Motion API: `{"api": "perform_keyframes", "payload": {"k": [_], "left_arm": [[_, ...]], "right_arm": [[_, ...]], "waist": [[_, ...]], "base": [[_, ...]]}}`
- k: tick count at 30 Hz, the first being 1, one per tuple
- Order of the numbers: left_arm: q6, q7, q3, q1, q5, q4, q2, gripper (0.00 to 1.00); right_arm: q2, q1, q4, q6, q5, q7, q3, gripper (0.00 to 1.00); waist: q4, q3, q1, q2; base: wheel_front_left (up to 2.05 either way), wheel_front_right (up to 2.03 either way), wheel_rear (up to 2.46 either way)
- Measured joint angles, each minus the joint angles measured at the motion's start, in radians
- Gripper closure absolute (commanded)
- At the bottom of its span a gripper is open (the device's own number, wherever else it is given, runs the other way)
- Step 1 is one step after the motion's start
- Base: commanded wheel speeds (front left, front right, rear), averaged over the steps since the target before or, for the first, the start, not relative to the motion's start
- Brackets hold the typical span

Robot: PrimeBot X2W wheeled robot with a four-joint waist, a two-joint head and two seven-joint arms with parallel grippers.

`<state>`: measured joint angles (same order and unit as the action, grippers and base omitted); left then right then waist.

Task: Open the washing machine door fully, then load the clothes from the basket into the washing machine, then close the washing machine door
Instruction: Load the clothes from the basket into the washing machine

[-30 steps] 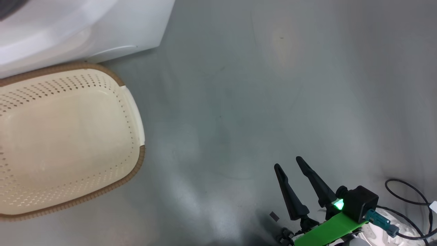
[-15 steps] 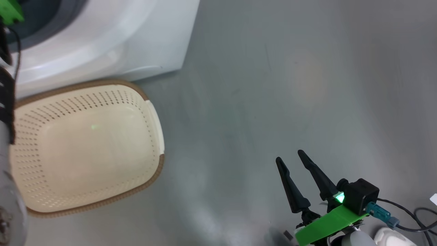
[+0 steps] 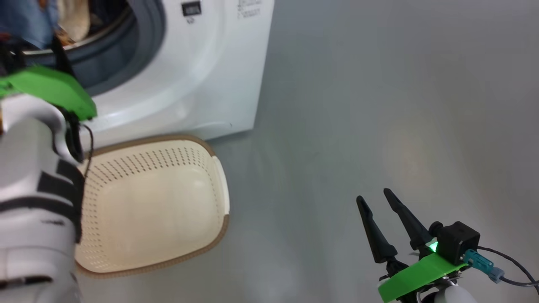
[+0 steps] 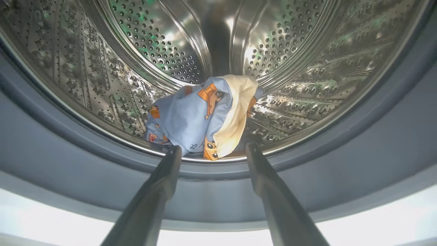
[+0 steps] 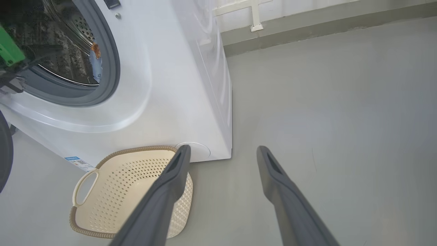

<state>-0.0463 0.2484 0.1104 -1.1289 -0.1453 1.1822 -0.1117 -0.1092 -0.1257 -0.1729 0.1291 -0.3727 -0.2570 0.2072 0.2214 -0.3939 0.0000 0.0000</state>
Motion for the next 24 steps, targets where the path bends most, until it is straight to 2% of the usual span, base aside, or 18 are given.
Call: {"api": "perform_keyframes", "payload": {"k": [6, 14, 18, 24], "left_arm": [[0.016, 0.007, -0.001, 0.130, -0.002, -0.097, 0.028, 0.00], [0.062, 0.007, -0.002, 0.313, -0.011, -0.234, 0.064, 0.00], [0.087, 0.007, -0.002, 0.410, -0.024, -0.300, 0.074, 0.00], [0.102, 0.007, -0.005, 0.536, -0.057, -0.412, 0.082, 0.00]], "right_arm": [[-0.013, 0.023, -0.001, 0.000, 0.000, 0.000, -0.027, 0.00], [-0.022, 0.068, -0.004, 0.000, 0.002, 0.000, -0.034, 0.00], [-0.023, 0.069, -0.004, 0.000, 0.002, 0.000, -0.034, 0.00], [-0.026, 0.092, -0.007, 0.000, 0.002, 0.000, -0.029, 0.00]], "waist": [[-0.031, 0.068, 0.0000, 0.0000], [-0.094, 0.162, 0.0000, 0.0000], [-0.122, 0.201, 0.0000, 0.0000], [-0.150, 0.248, 0.0000, 0.0000]], "base": [[0.00, 0.00, 0.00], [0.00, 0.00, 0.00], [0.00, 0.00, 0.00], [0.00, 0.00, 0.00]]}}
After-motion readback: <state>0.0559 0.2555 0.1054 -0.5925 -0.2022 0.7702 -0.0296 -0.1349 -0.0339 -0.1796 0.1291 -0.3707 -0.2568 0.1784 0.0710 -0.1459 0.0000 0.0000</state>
